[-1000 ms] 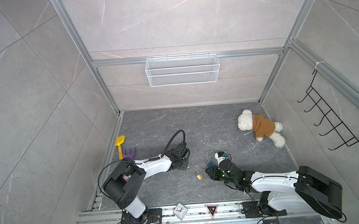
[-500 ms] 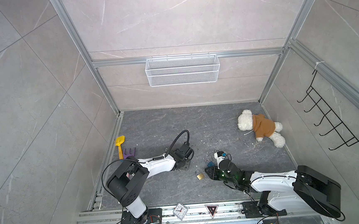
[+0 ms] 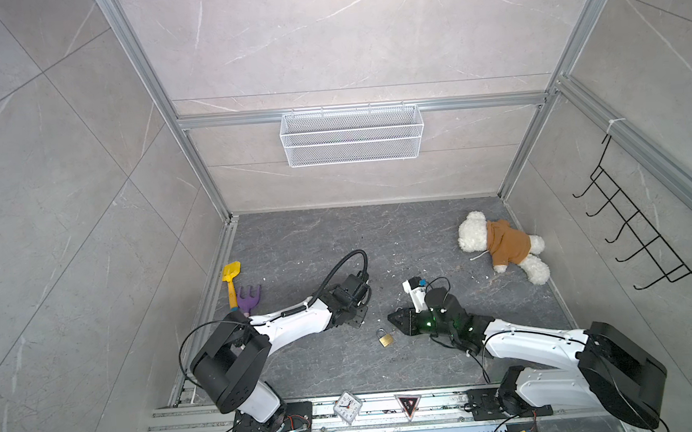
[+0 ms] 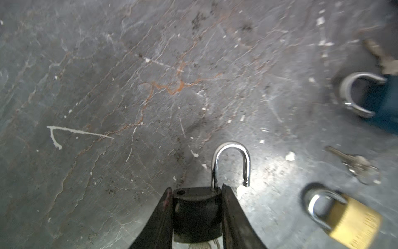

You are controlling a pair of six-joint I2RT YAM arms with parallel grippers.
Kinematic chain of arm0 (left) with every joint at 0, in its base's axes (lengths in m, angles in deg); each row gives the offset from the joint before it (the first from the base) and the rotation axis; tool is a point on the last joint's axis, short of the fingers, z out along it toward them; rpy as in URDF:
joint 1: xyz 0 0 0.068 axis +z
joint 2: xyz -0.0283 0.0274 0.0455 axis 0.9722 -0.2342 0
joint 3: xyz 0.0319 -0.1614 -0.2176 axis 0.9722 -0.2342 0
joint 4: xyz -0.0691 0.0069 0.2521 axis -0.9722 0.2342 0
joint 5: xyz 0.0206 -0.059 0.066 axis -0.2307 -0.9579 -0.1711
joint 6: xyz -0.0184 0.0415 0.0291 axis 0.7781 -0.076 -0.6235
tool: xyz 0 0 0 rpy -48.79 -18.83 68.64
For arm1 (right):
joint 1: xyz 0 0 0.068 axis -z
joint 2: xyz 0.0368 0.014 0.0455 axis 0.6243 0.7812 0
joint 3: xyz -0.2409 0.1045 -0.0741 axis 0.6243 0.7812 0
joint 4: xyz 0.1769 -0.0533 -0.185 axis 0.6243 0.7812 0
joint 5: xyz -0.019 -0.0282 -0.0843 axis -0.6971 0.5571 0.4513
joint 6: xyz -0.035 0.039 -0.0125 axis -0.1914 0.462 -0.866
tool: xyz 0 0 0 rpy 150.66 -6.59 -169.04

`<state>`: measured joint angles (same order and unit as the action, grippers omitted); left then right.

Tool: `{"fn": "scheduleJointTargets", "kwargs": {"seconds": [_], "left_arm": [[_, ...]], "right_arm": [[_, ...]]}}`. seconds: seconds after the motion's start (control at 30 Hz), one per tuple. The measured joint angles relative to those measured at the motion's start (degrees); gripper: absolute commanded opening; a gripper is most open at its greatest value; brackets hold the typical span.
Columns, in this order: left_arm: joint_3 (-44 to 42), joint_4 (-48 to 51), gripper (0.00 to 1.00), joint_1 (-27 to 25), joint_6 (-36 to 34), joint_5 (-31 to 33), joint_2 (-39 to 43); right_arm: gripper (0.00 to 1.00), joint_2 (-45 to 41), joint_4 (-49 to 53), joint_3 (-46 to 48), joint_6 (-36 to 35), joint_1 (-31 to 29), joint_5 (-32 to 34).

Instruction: Lock with the key

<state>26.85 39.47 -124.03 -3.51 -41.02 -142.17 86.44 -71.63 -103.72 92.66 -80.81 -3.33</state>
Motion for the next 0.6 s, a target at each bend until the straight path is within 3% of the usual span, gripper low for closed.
{"fn": "scheduleJointTargets", "kwargs": {"seconds": [0.1, 0.3, 0.6], "left_arm": [[0.5, 0.4, 0.00, -0.5, -3.3, -4.1, 3.9], [1.1, 1.2, 0.00, -2.0, -7.9, -9.3, 8.1], [1.1, 2.2, 0.00, -3.3, -9.6, -10.5, 9.6]], "right_arm": [[0.30, -2.4, 6.1, -3.6, -4.2, 4.0, -6.7], [0.39, -6.5, 16.0, -9.1, -10.4, 5.0, -15.4], [0.39, -5.6, 25.1, -11.8, -13.8, 6.0, -13.2]]}}
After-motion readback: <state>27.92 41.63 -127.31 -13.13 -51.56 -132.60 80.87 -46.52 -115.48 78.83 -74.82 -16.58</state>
